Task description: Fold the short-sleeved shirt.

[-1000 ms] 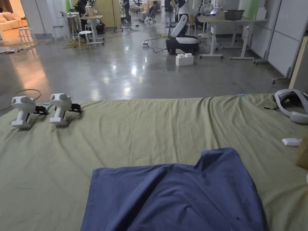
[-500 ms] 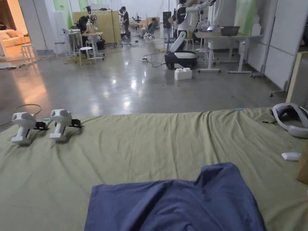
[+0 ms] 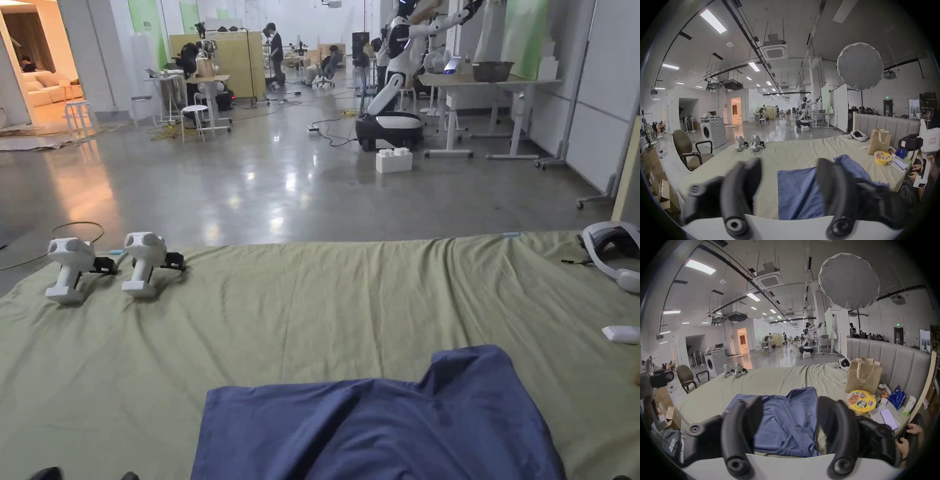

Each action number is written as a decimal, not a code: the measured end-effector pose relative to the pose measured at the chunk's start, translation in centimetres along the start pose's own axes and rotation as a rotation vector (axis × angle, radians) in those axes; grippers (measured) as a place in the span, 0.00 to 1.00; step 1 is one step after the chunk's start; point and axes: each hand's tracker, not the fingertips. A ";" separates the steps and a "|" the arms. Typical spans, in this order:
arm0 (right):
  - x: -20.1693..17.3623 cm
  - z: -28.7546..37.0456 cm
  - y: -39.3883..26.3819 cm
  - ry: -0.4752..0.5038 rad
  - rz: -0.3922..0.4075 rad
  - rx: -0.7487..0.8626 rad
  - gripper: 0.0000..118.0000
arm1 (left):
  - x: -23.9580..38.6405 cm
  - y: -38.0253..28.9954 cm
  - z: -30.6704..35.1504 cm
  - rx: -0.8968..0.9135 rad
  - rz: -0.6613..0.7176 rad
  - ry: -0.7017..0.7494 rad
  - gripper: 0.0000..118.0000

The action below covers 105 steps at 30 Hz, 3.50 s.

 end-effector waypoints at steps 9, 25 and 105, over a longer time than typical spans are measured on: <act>-1.7 0.2 -0.6 -0.030 0.104 0.010 0.02 | 1.2 1.3 0.5 0.010 -0.004 -0.032 0.01; -1.8 -4.0 -2.2 0.021 0.074 -0.077 0.02 | -1.1 -2.2 -7.2 -0.259 0.221 -0.126 0.01; 9.1 -25.7 13.4 -0.084 0.014 -0.284 0.04 | -9.5 8.2 -28.9 -0.380 0.107 -0.149 0.06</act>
